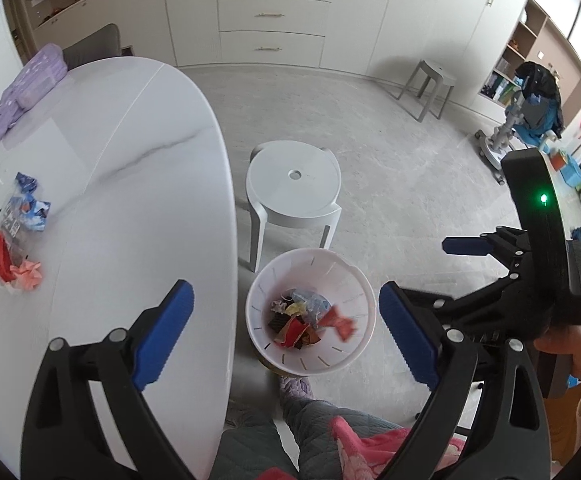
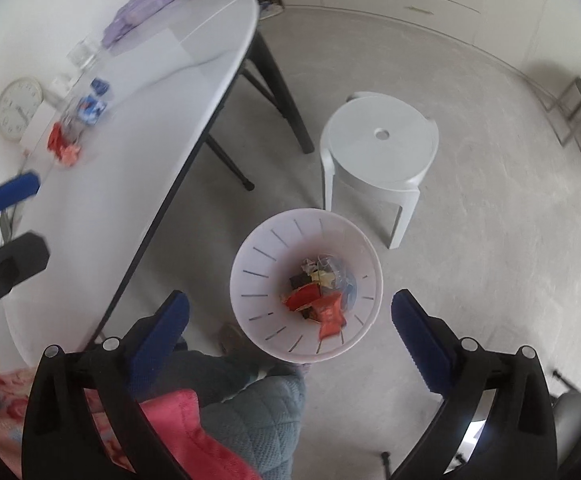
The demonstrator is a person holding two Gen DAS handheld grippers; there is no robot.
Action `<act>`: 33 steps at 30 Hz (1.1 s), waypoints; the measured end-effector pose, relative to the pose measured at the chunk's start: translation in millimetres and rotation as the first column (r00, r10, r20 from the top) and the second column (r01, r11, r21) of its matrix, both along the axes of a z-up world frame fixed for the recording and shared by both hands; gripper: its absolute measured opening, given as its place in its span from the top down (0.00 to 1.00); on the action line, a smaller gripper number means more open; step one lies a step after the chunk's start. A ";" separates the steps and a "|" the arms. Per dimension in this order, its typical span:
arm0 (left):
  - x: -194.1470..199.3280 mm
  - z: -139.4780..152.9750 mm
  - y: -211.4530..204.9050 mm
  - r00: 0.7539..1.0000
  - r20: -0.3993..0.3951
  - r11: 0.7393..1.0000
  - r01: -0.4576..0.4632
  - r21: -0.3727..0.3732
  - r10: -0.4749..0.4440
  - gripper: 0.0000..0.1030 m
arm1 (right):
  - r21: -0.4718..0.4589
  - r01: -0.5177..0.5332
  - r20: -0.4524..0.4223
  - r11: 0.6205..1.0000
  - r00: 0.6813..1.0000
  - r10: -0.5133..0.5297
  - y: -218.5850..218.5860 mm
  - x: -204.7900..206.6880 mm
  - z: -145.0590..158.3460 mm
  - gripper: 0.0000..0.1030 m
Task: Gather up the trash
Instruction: 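Carry the cardboard and snack packet over the white bin and open both tools, then move both tools back over the table toward the remaining trash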
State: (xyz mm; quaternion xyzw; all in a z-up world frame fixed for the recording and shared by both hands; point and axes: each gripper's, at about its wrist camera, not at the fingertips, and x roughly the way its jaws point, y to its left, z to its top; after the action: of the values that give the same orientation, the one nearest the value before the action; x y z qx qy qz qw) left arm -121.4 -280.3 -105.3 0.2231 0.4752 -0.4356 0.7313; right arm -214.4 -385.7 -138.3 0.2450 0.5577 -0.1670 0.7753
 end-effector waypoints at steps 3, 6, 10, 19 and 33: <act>3.0 0.1 5.1 1.000 0.001 1.000 -0.020 -0.003 0.020 0.12 | 0.006 0.025 0.002 1.000 1.000 -0.025 -4.9 -1.1 0.9 0.03; 6.3 -0.6 8.2 0.999 0.004 0.999 -0.042 -0.002 0.042 0.11 | -0.005 0.029 0.004 1.000 1.000 -0.029 -8.3 1.3 1.9 0.03; 14.5 0.3 17.0 0.996 0.007 0.996 -0.084 0.006 0.084 0.08 | -0.013 0.022 0.014 1.000 1.000 -0.022 -7.9 8.0 5.9 0.03; 54.1 6.2 62.8 0.960 -0.002 0.960 -0.281 0.013 0.281 0.08 | -0.006 -0.049 0.061 0.999 0.997 0.049 0.9 49.2 18.8 0.03; 165.2 8.1 199.2 0.812 0.082 0.814 -0.580 0.003 0.578 0.08 | -0.002 -0.288 0.117 0.958 0.951 0.286 57.3 192.6 31.7 0.03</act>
State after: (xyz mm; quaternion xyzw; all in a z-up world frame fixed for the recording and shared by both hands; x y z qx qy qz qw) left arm 43.8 -81.0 -97.2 0.0944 0.4979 -0.1769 0.8438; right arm -21.8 -328.4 -106.7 0.1764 0.5426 -0.0337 0.8205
